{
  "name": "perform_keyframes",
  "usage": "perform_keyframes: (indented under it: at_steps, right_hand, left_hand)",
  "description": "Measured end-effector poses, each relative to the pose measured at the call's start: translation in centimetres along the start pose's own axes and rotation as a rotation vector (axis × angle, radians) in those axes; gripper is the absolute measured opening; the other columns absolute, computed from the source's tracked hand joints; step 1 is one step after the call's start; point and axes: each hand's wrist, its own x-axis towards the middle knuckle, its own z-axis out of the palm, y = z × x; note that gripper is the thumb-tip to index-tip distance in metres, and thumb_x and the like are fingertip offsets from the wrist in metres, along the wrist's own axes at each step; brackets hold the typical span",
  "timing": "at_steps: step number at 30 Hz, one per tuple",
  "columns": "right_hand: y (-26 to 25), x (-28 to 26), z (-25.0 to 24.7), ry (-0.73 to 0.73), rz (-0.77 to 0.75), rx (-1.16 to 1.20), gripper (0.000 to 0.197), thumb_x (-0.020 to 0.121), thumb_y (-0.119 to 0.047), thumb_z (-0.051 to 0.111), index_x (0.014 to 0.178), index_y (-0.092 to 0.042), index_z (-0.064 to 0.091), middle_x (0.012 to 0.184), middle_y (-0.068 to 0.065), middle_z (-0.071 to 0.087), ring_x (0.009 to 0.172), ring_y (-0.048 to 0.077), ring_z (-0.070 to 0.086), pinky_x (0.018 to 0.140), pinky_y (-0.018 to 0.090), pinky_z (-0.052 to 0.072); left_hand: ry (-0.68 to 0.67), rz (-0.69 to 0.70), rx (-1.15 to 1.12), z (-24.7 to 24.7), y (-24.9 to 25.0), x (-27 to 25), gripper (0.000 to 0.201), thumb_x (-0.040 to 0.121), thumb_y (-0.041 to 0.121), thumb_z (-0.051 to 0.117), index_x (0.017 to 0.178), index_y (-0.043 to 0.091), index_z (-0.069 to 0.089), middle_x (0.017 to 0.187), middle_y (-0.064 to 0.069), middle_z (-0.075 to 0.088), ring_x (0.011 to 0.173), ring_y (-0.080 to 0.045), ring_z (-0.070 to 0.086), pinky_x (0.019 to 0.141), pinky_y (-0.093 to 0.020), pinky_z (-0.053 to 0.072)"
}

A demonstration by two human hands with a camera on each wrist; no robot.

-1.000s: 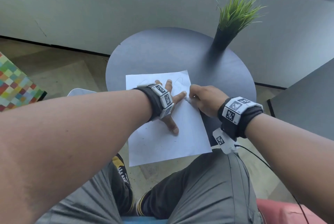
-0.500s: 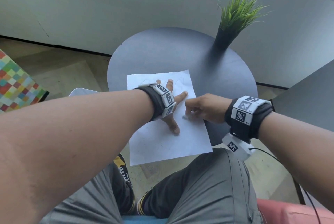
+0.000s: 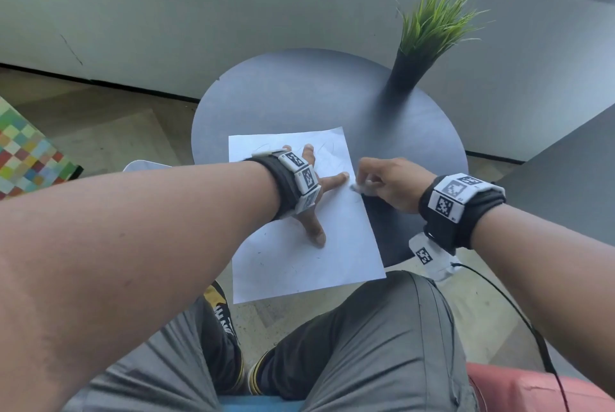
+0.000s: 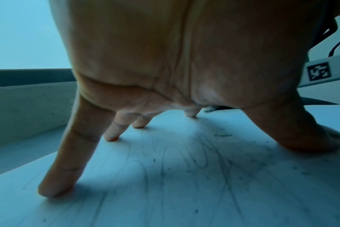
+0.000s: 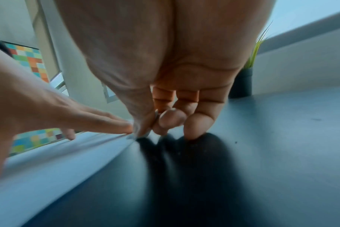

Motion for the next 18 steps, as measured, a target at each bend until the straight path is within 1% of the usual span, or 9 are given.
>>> perform_keyframes:
  at_steps: [3,4,6,8,10,13,14,17,18]
  right_hand:
    - [-0.5,-1.1,-0.4,-0.292,-0.042,-0.011,0.018,0.087,-0.048,0.065,0.086,-0.03,0.059,0.08,-0.005,0.061,0.068,0.007,0.053,0.06,0.02,0.04]
    - [-0.6,-1.1,-0.4,-0.307,-0.044,-0.015,0.018,0.087,-0.047,0.065,0.085,-0.031,0.059,0.081,-0.004,0.062,0.068,0.007,0.053,0.059,0.018,0.04]
    - [-0.3,-0.5,-0.2,-0.148,-0.021,-0.024,0.019,0.089,-0.048,0.062,0.086,-0.03,0.056,0.077,-0.007,0.059,0.069,0.011,0.054,0.058,0.02,0.039]
    - [-0.1,-0.2,0.3,0.046,0.009,-0.044,0.023,0.091,-0.049,0.057,0.086,-0.028,0.051,0.075,-0.007,0.057,0.07,0.017,0.054,0.06,0.029,0.043]
    - [-0.2,-0.4,0.5,0.002,-0.025,-0.055,0.022,0.092,-0.047,0.058,0.086,-0.026,0.052,0.074,-0.007,0.057,0.07,0.016,0.053,0.061,0.027,0.043]
    - [-1.2,-1.1,-0.1,-0.25,-0.075,-0.066,0.015,0.09,-0.042,0.063,0.087,-0.029,0.058,0.075,-0.008,0.057,0.07,0.007,0.052,0.059,0.02,0.037]
    - [-1.2,-1.0,-0.1,-0.227,-0.07,-0.08,0.014,0.091,-0.042,0.062,0.088,-0.029,0.058,0.075,-0.009,0.056,0.071,0.008,0.052,0.059,0.021,0.037]
    - [-0.8,-0.2,0.2,0.051,0.019,-0.101,0.022,0.094,-0.044,0.055,0.093,-0.023,0.053,0.079,-0.002,0.059,0.075,0.02,0.054,0.062,0.03,0.042]
    - [-0.6,-0.1,0.4,0.088,0.024,-0.101,0.023,0.095,-0.045,0.053,0.093,-0.022,0.052,0.08,0.0,0.059,0.075,0.022,0.054,0.061,0.03,0.042]
  left_hand:
    - [-0.013,-0.01,-0.004,-0.1,0.1,-0.1,0.14,0.032,0.093,0.067,0.135,0.066,-0.024,0.157,-0.019,-0.029,0.139,-0.063,-0.007,0.102,-0.077,0.022]
    - [-0.014,-0.011,-0.003,-0.1,0.1,0.0,0.14,0.032,0.093,0.067,0.134,0.066,-0.025,0.157,-0.019,-0.029,0.139,-0.063,-0.007,0.102,-0.077,0.022]
    - [-0.007,-0.009,-0.001,-0.1,0.1,0.1,0.14,0.031,0.093,0.067,0.134,0.067,-0.025,0.157,-0.019,-0.028,0.139,-0.063,-0.006,0.103,-0.077,0.021]
    - [-0.005,-0.005,-0.002,-0.1,0.1,0.0,0.139,0.032,0.093,0.067,0.134,0.067,-0.024,0.157,-0.019,-0.028,0.14,-0.063,-0.005,0.103,-0.077,0.021]
    - [-0.01,-0.006,-0.003,-0.1,0.1,-0.1,0.139,0.031,0.093,0.067,0.134,0.067,-0.024,0.158,-0.018,-0.028,0.14,-0.062,-0.006,0.103,-0.077,0.021]
    - [-0.012,-0.012,-0.001,-0.1,0.1,-0.1,0.14,0.031,0.093,0.067,0.135,0.067,-0.024,0.157,-0.019,-0.028,0.14,-0.062,-0.006,0.104,-0.076,0.022]
    - [-0.008,-0.008,-0.001,0.0,0.1,0.0,0.14,0.031,0.093,0.067,0.134,0.067,-0.024,0.157,-0.019,-0.028,0.14,-0.062,-0.006,0.104,-0.076,0.022]
    - [-0.002,-0.002,-0.013,0.0,-0.1,0.0,0.14,0.029,0.093,0.066,0.134,0.067,-0.023,0.158,-0.018,-0.028,0.14,-0.062,-0.006,0.104,-0.076,0.021]
    - [-0.004,-0.003,-0.019,0.0,-0.1,0.0,0.14,0.029,0.093,0.067,0.134,0.068,-0.023,0.157,-0.017,-0.028,0.14,-0.062,-0.006,0.104,-0.076,0.021]
